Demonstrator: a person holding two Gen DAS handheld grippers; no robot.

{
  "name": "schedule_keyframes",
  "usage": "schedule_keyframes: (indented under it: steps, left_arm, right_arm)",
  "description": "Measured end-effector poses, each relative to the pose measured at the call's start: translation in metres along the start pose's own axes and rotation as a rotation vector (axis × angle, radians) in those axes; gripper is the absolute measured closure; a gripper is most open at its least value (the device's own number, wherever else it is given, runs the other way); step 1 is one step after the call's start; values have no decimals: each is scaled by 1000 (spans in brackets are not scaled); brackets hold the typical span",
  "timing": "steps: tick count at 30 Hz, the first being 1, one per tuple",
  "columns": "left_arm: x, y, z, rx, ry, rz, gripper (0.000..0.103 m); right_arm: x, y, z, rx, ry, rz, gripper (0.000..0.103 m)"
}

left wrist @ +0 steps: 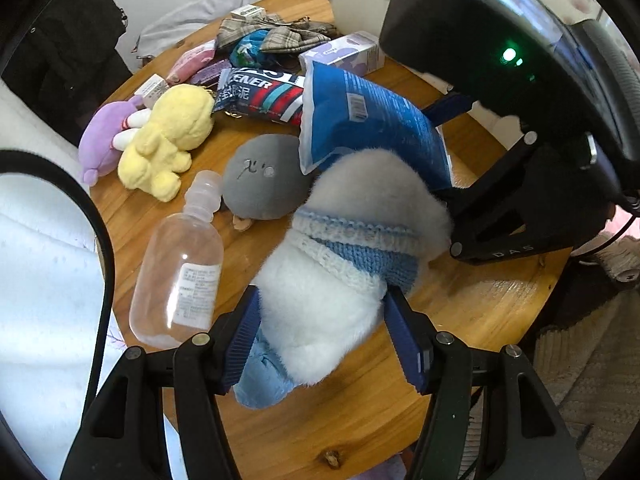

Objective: Organize objects
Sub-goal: 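Grasp the white bear plush with the left tool while the right tool grasps the blue bag, then lift the bear and blue bag and carry both over the white tray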

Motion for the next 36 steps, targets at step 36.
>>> schedule_keyframes:
  steps: [36]
  left_arm:
    - [12,-23,-169,339,80,-381,44]
  right_arm:
    - [20,30,-158,352,-112,234,49]
Point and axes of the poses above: each gripper's, at about its wrist camera, not at the fingertips, and z roughly the way its jaws point, x to its right, y to its underside, the point moved 3 cm from there along z, roughly the way its jaws point, and after that the axes turned 2 degrees about -z, right-handed, at the moved point
